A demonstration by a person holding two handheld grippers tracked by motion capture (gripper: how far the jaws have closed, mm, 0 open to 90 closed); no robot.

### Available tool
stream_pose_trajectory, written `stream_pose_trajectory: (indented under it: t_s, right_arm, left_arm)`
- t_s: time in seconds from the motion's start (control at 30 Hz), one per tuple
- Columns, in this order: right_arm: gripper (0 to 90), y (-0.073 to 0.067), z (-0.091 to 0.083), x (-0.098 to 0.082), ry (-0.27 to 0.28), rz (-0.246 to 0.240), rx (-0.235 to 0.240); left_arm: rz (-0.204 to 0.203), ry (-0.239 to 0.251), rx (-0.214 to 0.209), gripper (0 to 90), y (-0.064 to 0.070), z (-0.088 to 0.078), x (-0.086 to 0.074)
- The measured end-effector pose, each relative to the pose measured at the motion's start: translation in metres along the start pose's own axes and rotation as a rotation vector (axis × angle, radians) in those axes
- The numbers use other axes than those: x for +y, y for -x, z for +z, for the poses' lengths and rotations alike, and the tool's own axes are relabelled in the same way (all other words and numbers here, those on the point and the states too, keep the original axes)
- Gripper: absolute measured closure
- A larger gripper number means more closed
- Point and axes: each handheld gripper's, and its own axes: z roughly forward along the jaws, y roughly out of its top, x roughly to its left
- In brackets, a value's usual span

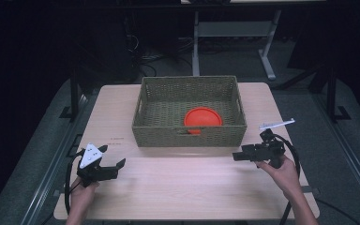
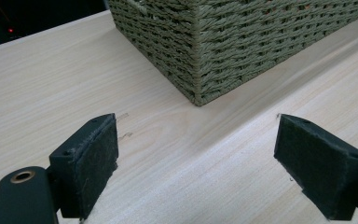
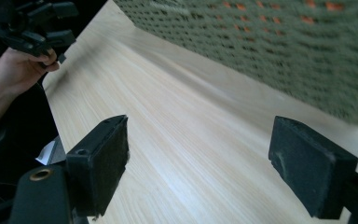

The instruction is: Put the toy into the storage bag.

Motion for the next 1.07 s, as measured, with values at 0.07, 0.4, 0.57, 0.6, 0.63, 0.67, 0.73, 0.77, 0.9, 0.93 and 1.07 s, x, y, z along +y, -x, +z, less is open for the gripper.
stream_pose_trajectory:
  t_s: [0.07, 0.4, 0.57, 0.6, 0.63, 0.67, 0.73, 0.77, 0.9, 0.93, 1.07]
  right_arm:
    - [19.2, 0.005, -0.002, -0.009, 0.007, 0.020, 0.001]
    - [19.2, 0.018, -0.011, -0.032, 0.021, 0.064, -0.017]
    - [19.0, 0.021, -0.017, -0.049, 0.032, 0.078, -0.023]
    - [19.0, 0.022, -0.017, -0.052, 0.040, 0.072, -0.027]
    - [19.0, 0.022, -0.018, -0.055, 0.036, 0.081, -0.024]
    - [19.0, 0.023, -0.018, -0.058, 0.042, 0.074, -0.024]
    - [18.9, 0.024, -0.018, -0.064, 0.048, 0.072, -0.027]
    - [18.8, 0.024, -0.018, -0.067, 0.050, 0.070, -0.031]
    - [18.2, 0.020, -0.022, -0.083, 0.117, 0.047, -0.031]
    - [18.2, 0.018, -0.024, -0.089, 0.156, 0.039, -0.025]
    - [17.2, 0.013, -0.026, -0.098, 0.229, 0.043, 0.025]
  left_arm:
    - [0.002, 0.000, 0.000, 13.0, 0.000, 0.000, 0.000]
    - [0.003, -0.003, -0.007, 13.0, 0.002, 0.000, 0.000]
    - [0.004, -0.005, -0.011, 13.0, 0.002, 0.000, 0.000]
    - [0.004, -0.005, -0.011, 13.0, 0.002, 0.000, 0.000]
    - [0.005, -0.009, -0.013, 13.0, 0.002, 0.001, -0.001]
    - [0.005, -0.009, -0.013, 13.0, 0.002, 0.001, -0.001]
    - [0.004, -0.013, -0.012, 13.0, 0.003, 0.001, -0.001]
    - [0.002, -0.012, -0.017, 13.0, 0.003, 0.001, -0.001]
    - [0.007, -0.010, -0.017, 13.0, 0.005, 0.001, -0.001]
    - [0.007, -0.010, -0.017, 13.0, 0.005, 0.001, -0.001]
    - [0.002, -0.014, -0.025, 13.0, 0.006, 0.003, 0.000]
